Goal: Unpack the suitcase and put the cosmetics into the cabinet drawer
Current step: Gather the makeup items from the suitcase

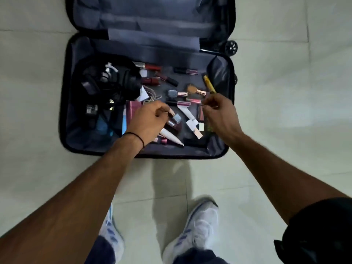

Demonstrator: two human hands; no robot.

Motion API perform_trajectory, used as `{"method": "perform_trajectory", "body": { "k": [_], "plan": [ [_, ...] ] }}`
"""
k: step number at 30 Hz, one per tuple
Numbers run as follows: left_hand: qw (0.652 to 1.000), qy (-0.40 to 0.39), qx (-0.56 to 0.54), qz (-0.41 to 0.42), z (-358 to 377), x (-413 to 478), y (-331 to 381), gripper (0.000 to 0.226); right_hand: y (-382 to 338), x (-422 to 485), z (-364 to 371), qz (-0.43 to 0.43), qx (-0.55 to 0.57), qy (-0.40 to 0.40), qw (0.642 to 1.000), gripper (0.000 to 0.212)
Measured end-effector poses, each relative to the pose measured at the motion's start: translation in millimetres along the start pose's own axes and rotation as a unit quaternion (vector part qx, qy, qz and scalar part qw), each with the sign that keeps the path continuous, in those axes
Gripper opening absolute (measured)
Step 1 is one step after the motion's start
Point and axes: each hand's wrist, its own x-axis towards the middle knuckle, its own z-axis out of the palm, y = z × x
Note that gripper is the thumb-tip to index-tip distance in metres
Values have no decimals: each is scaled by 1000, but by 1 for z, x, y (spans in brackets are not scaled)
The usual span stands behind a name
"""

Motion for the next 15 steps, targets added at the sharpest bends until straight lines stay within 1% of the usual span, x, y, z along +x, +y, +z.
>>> {"method": "perform_trajectory", "body": {
  "k": [2,4,5,7,8,10,11,13,15],
  "plan": [
    [999,7,22,29,18,36,-22,21,21,31,14,-32,-21,3,999,11],
    [995,21,60,73,34,72,-36,23,38,65,22,-83,-77,0,994,14],
    [990,30,91,100,40,88,-40,24,43,82,24,-117,-131,-10,984,18],
    [976,42,154,149,50,115,-46,26,49,114,26,-181,-258,-45,948,28],
    [968,41,183,167,55,128,-49,27,50,127,27,-200,-295,-60,932,34],
    [945,33,260,196,64,145,-53,28,51,147,34,-220,-318,-71,919,42],
    [927,27,311,208,67,151,-53,28,51,152,41,-234,-325,-68,914,42],
    [894,23,389,222,72,153,-47,29,52,153,54,-270,-350,-61,895,34],
    [878,18,432,208,72,151,-37,32,51,147,62,-288,-398,-71,868,33]
  ]
}}
